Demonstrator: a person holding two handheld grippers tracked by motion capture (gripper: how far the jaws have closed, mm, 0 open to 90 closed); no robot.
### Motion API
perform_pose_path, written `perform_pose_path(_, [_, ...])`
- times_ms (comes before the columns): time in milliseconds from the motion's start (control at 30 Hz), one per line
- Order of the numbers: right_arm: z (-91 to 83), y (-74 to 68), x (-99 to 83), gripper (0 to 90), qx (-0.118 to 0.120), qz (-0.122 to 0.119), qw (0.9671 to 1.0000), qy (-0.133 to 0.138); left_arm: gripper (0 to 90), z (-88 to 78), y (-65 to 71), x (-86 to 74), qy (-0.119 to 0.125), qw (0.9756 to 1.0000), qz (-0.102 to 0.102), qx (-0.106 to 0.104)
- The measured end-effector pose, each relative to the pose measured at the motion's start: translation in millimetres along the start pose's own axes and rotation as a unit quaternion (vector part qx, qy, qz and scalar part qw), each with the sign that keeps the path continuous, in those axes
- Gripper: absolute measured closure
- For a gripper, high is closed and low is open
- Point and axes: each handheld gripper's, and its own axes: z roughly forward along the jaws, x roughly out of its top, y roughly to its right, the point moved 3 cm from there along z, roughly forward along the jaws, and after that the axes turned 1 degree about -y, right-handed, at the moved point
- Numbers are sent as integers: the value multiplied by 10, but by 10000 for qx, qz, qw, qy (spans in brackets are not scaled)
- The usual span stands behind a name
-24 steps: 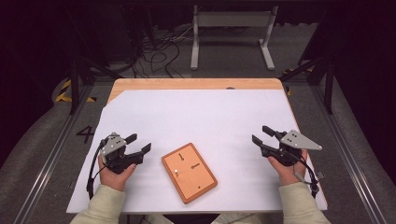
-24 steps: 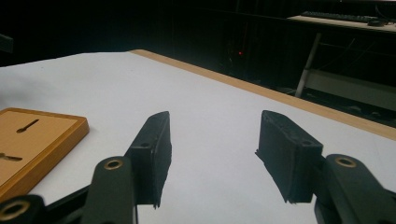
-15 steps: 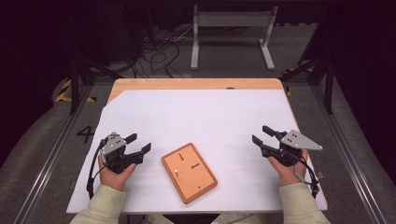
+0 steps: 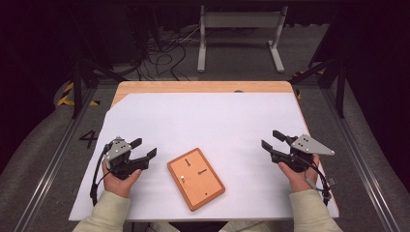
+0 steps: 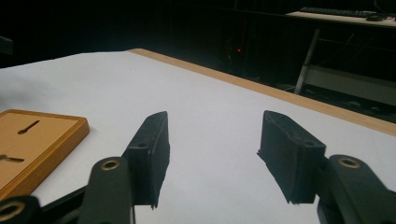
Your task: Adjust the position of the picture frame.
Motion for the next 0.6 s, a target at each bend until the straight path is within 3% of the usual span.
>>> perform_pose_path(167, [2,-65,61,446,20,43,9999,-162,300,4,-1,2,1,10000,-3,2])
perform_pose_path(267, [-2,-115,122,445,69,11,9999,-115,300,8,1,2,-3,10000,2,-7])
perform_pose_path(433, [57,-297,231,442,348,-135,9993,-60,299,14,12,-1,-31,10000,7,-25])
perform_pose_path(600, [183,-525,309,429,657,-209,9975,-178,298,32,27,-4,-44,10000,11,-48])
